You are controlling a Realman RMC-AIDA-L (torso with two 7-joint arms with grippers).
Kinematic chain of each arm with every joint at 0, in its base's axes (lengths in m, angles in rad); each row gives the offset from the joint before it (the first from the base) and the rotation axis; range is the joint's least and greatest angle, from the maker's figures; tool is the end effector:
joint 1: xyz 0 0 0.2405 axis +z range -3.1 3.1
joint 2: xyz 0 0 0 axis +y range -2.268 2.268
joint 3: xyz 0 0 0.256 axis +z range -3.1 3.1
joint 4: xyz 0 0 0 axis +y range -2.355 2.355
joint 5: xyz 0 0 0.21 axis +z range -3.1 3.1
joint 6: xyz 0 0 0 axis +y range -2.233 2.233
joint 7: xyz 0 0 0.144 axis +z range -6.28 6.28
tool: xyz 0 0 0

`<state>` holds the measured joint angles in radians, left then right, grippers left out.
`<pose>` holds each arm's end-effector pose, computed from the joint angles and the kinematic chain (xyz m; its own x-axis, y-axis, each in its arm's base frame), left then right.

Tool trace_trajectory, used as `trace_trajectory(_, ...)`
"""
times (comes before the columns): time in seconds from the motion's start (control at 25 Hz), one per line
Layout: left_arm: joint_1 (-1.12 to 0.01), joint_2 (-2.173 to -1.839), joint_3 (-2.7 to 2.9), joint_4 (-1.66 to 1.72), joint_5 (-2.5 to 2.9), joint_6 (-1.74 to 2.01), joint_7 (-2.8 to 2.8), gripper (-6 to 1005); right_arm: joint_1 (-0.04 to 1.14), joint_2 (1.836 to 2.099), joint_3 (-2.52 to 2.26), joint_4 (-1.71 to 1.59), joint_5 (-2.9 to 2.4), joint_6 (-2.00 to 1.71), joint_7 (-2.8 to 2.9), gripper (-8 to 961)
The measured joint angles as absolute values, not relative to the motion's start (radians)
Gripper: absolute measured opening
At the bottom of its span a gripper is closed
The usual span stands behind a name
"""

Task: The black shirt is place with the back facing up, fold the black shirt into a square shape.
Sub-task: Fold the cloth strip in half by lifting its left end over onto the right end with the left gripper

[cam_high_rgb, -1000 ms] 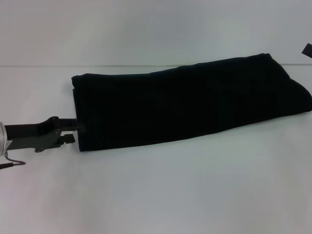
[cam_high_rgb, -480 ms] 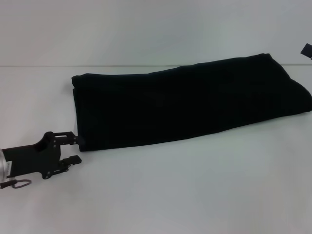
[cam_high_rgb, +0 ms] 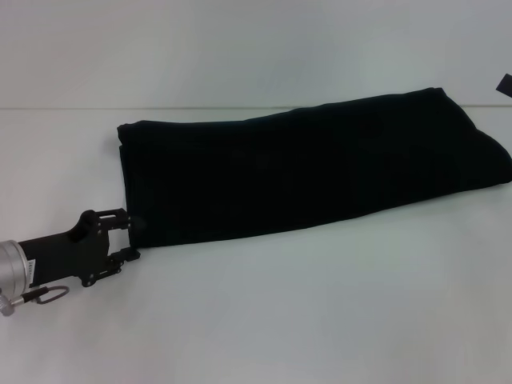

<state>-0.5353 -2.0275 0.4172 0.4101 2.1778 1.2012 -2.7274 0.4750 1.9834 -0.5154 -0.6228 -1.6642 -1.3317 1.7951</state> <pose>-0.3431 0.3368 -0.0039 -0.5850 0.6869 0.4313 0.8044 0.4234 0.4167 0.3076 0.3675 0.0974 0.2647 -0.4106 -0.8725 -0.8987 -0.4332 -0.0689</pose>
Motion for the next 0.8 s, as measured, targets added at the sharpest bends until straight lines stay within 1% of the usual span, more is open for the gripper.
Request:
trace_trajectory(0.2, -0.538, -2.029, 0.417, 0.409, 2.177, 1.200, -2.730, 554, 0.478, 1.981, -0.515, -0.623, -1.664, -1.337, 1.798, 776)
trace_trajectory(0.52, -0.531, -2.022, 0.418, 0.403, 2.186, 1.213, -2.746, 554, 0.480, 1.980, -0.515, -0.623, -1.664, -1.337, 1.800, 776)
trace_trajectory(0.8, -0.540, -2.029, 0.415, 0.373, 2.180, 1.162, -2.747, 552, 0.480, 1.982, -0.515, -0.623, -1.664, -1.338, 1.800, 776)
